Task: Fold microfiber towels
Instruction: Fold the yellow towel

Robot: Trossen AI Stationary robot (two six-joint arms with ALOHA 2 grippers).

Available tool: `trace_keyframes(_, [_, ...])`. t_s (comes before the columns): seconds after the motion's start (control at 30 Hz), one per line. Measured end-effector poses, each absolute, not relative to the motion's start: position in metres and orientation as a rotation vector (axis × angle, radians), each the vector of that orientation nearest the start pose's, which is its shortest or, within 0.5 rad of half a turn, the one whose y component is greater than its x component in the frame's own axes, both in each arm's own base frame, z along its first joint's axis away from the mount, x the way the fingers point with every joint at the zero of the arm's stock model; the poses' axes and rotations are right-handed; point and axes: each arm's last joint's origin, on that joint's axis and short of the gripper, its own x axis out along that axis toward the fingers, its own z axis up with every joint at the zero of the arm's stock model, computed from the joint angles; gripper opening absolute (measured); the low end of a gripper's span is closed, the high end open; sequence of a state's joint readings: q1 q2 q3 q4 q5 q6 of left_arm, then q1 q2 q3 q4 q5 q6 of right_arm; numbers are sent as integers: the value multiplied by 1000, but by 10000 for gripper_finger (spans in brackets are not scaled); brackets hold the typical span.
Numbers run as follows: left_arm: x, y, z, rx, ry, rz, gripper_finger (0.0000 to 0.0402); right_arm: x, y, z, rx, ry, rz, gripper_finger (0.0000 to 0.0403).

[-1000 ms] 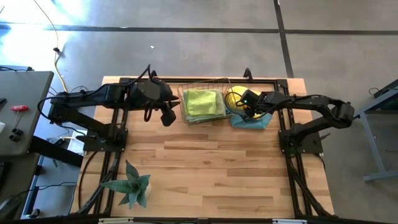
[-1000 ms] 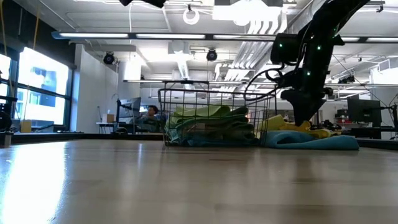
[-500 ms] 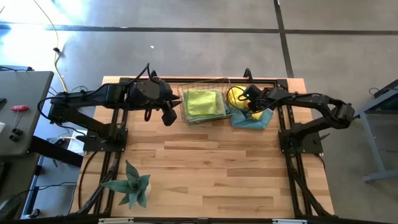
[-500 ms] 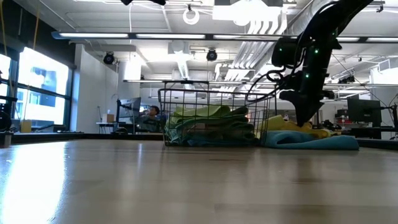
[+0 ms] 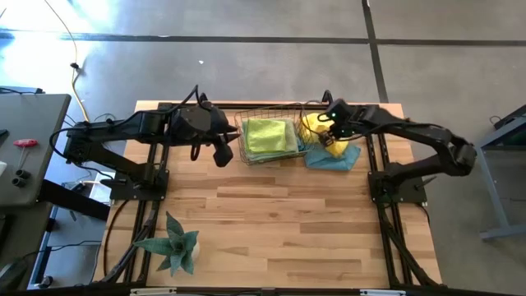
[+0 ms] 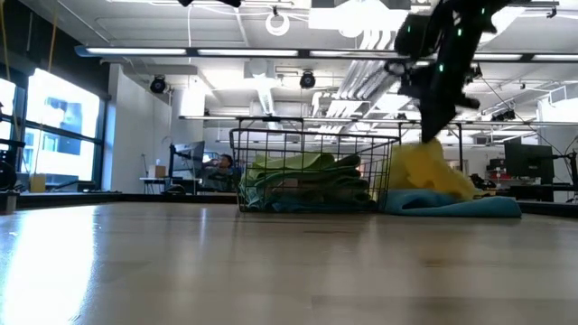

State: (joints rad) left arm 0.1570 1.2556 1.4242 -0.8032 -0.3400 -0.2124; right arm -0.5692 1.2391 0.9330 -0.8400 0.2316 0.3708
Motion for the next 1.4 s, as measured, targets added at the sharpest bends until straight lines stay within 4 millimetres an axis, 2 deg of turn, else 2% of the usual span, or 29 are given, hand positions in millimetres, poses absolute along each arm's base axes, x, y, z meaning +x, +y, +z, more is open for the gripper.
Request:
trace_keyframes(0.23, [244,47,400,-114,575,473,80,184,-106,326,526,837,-870,1])
trace_keyframes(0.4, [259,46,401,-134,510,367,80,184,-86,377,548,677,-744,0])
trace_keyframes(0.6, [288,40,392,-142,470,296,83,186,-61,414,541,586,-564,0])
trace_keyframes(0.87, [339,30,377,-14,328,295,134,191,-26,422,625,607,-337,0])
trace_keyframes(1.03, [366,26,370,197,229,374,173,194,-2,422,627,640,-223,0])
trace_keyframes(1.13, [382,23,359,303,209,327,187,193,12,422,598,672,-121,0])
trace_keyframes(1.23, [396,21,346,321,205,254,192,192,23,422,578,691,-59,0])
trace_keyframes(1.4, [409,21,326,224,235,228,190,191,30,422,551,687,-63,0])
